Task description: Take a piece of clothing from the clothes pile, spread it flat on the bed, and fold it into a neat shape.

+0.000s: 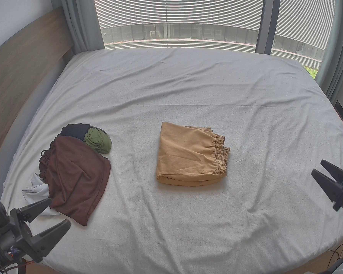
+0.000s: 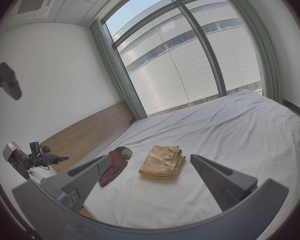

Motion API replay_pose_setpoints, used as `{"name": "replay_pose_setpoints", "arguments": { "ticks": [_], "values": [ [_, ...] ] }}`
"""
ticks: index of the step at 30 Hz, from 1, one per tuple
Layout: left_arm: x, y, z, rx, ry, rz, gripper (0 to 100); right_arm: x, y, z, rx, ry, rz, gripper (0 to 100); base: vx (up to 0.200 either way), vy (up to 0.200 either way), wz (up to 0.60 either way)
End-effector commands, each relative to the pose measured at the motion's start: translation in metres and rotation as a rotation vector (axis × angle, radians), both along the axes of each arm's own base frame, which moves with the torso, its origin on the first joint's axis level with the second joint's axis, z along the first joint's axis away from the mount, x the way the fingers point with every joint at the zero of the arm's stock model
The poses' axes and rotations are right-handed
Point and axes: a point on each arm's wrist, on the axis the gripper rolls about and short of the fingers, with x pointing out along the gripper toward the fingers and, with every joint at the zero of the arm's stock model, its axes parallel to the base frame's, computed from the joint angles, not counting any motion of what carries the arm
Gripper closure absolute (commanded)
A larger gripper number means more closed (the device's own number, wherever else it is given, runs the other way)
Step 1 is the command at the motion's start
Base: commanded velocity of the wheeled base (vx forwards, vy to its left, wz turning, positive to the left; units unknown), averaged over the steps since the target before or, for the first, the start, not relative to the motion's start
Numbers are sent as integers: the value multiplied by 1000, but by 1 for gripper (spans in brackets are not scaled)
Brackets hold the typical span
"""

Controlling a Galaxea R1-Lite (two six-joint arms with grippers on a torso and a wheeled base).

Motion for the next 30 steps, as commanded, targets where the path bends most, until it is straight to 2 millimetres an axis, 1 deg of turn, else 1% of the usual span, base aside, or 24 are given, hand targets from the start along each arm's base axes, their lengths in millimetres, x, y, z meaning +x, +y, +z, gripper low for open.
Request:
{"name": "replay_pose_setpoints", "arguments": {
  "ticks": [1, 2, 3, 6, 9, 15, 16, 17, 18, 19, 20, 24, 25, 26, 27, 30],
  "values": [
    [-58, 24, -11, -39, -119, 48, 0, -88, -9, -14, 10, -174, -33, 0, 0, 0, 0],
    [-63, 25, -16, -36, -118, 62, 0, -104, -10, -23, 12, -178, -34, 0, 0, 0, 0],
    [-63, 26, -17, -37, -120, 63, 0, -106, -10, -24, 12, -178, -36, 0, 0, 0, 0],
    [-67, 27, -20, -43, -138, 82, 0, -122, -11, -40, 5, -184, -50, 0, 0, 0, 0],
    [-70, 28, -23, -50, -159, 88, 0, -129, -11, -49, 6, -187, -50, 0, 0, 0, 0],
    [-78, 29, -27, -60, -212, 123, 0, -131, -10, -65, -26, -151, -89, 0, 0, 0, 0],
    [-78, 29, -27, -60, -212, 123, 0, -131, -10, -65, -26, -151, -89, 0, 0, 0, 0],
    [-81, 29, -29, -57, -231, 147, 0, -131, -11, -72, -70, -106, -142, 0, 0, 0, 0],
    [-82, 29, -30, -57, -230, 149, 0, -131, -11, -73, -74, -104, -150, 0, 0, 0, 0],
    [-85, 30, -33, -54, -243, 172, 0, -130, -14, -76, -112, -88, -264, 0, 0, 0, 0],
    [-86, 30, -35, -41, -250, 191, 0, -129, -15, -76, -126, -84, -330, 0, 0, 0, 0],
    [-86, 30, -36, 15, -259, 216, 0, -129, -17, -76, -152, -89, -395, 0, 0, 0, 0],
    [-85, 30, -37, 26, -255, 251, 0, -129, -19, -76, -169, -85, -479, 0, 0, 0, 0],
    [-85, 30, -37, 28, -254, 253, 0, -129, -19, -76, -170, -85, -485, 0, 0, 0, 0],
    [-85, 31, -39, 54, -241, 294, 0, -129, -20, -76, -195, -81, -526, 0, 0, 0, 0],
    [-84, 31, -49, 122, -170, 342, 0, -129, -20, -76, -218, -91, -529, 0, 0, 0, 0]
  ]
}}
